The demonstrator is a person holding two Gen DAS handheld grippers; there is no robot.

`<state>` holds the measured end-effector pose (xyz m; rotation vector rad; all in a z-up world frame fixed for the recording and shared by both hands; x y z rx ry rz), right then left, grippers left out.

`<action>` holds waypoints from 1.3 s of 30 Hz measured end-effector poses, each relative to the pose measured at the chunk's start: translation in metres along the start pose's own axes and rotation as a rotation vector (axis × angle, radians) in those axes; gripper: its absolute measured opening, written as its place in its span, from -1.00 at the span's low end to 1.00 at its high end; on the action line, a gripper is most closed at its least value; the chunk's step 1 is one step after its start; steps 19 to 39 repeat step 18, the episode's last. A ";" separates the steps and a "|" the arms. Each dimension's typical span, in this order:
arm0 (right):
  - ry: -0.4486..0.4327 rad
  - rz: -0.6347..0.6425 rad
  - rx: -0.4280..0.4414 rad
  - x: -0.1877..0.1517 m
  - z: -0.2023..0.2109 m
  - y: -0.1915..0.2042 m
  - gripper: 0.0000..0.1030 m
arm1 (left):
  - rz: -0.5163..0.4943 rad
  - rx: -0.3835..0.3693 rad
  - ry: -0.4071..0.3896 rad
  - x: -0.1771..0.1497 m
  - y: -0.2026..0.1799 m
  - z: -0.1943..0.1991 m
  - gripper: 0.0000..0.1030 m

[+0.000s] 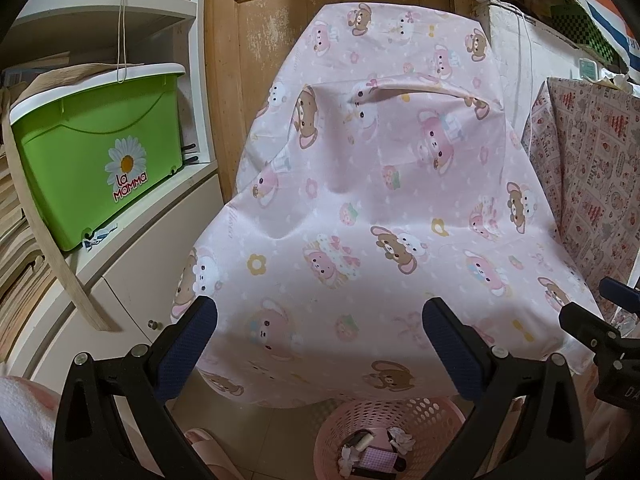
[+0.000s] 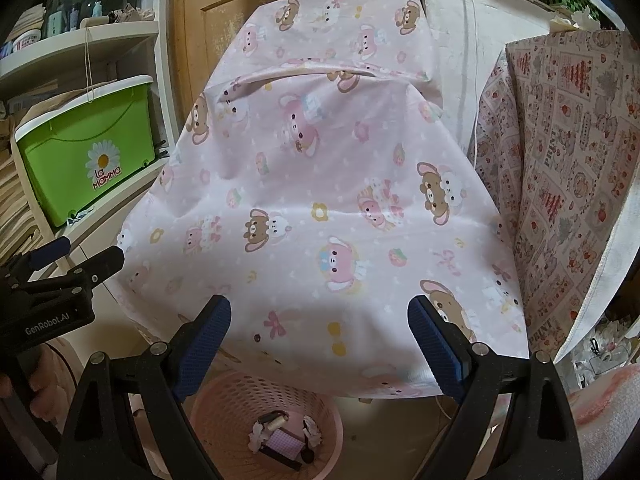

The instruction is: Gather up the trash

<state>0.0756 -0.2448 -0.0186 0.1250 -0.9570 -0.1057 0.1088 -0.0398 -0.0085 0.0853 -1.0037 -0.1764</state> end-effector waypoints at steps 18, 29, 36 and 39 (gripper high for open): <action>0.003 0.000 -0.001 -0.002 -0.001 -0.001 0.78 | 0.012 0.001 0.004 0.000 0.002 0.000 0.98; 0.003 0.000 -0.001 -0.002 -0.001 -0.001 0.78 | 0.012 0.001 0.004 0.000 0.002 0.000 0.98; 0.003 0.000 -0.001 -0.002 -0.001 -0.001 0.78 | 0.012 0.001 0.004 0.000 0.002 0.000 0.98; 0.003 0.000 -0.001 -0.002 -0.001 -0.001 0.78 | 0.012 0.001 0.004 0.000 0.002 0.000 0.98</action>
Point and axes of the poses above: each gripper's, at about its wrist camera, not at the fingertips, and z roughly against the way its jaws point, y to its left, x to its top, the point moved 10 cm from there along -z, roughly the way its jaws point, and after that the axes turned 9 degrees about -z, right-handed, at the moved point
